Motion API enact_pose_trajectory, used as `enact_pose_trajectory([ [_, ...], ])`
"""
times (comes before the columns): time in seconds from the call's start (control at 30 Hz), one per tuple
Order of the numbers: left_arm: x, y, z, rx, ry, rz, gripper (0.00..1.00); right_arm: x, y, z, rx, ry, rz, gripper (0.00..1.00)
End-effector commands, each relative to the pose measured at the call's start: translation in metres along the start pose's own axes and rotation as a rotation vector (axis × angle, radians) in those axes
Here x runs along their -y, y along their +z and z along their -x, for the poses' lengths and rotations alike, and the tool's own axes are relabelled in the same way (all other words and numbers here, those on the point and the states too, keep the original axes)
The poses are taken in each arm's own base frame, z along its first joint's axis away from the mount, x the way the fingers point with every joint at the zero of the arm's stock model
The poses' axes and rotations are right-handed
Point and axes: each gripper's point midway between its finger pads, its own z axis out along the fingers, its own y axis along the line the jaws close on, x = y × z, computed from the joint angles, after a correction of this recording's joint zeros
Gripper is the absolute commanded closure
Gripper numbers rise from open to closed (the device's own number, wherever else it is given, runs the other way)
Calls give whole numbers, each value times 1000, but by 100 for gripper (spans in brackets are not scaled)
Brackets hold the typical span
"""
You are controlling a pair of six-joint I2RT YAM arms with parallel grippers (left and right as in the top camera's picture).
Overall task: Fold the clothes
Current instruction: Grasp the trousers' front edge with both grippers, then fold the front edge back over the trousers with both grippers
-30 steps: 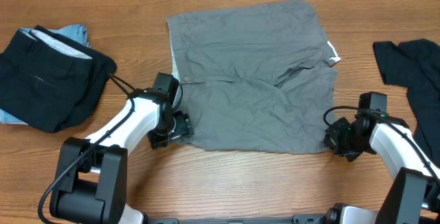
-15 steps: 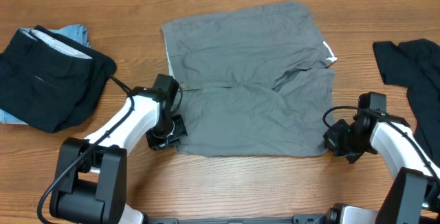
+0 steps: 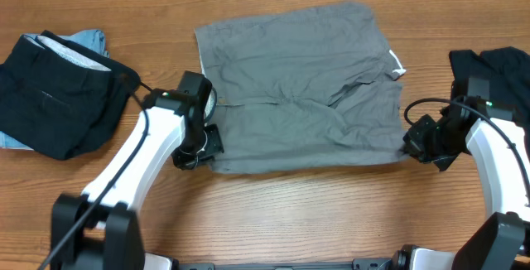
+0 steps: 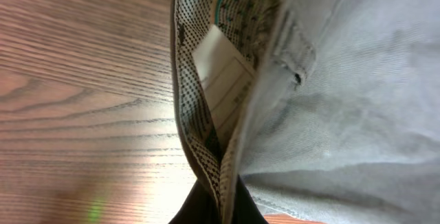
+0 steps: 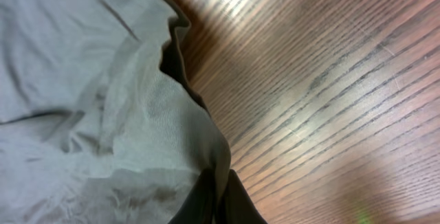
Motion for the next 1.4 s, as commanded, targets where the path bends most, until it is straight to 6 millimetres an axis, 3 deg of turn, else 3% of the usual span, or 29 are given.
enact_pose_trajectory([
  [0.0, 3, -41, 1, 127, 4, -64, 96, -4, -14, 4, 37, -22, 2, 96],
  [0.13, -5, -62, -18, 144, -19, -77, 96, 1, -28, -4, 58, -24, -2, 96],
  [0.43, -9, -62, -51, 51, -77, -33, 96, 18, -67, -42, 104, -31, 2, 96],
  [0.57, 2, -61, -53, 67, -67, -44, 96, 15, -74, -40, 147, -35, 30, 96],
  [0.8, 21, -71, -26, 177, -69, -121, 96, -1, -84, -18, 200, -34, 66, 96],
  [1.07, 0, -98, 22, 334, -193, -135, 96, -33, -90, 25, 149, -38, 36, 96],
  [1.37, 5, -113, 71, 489, -237, -219, 96, -103, -68, 69, 226, -175, 65, 96],
])
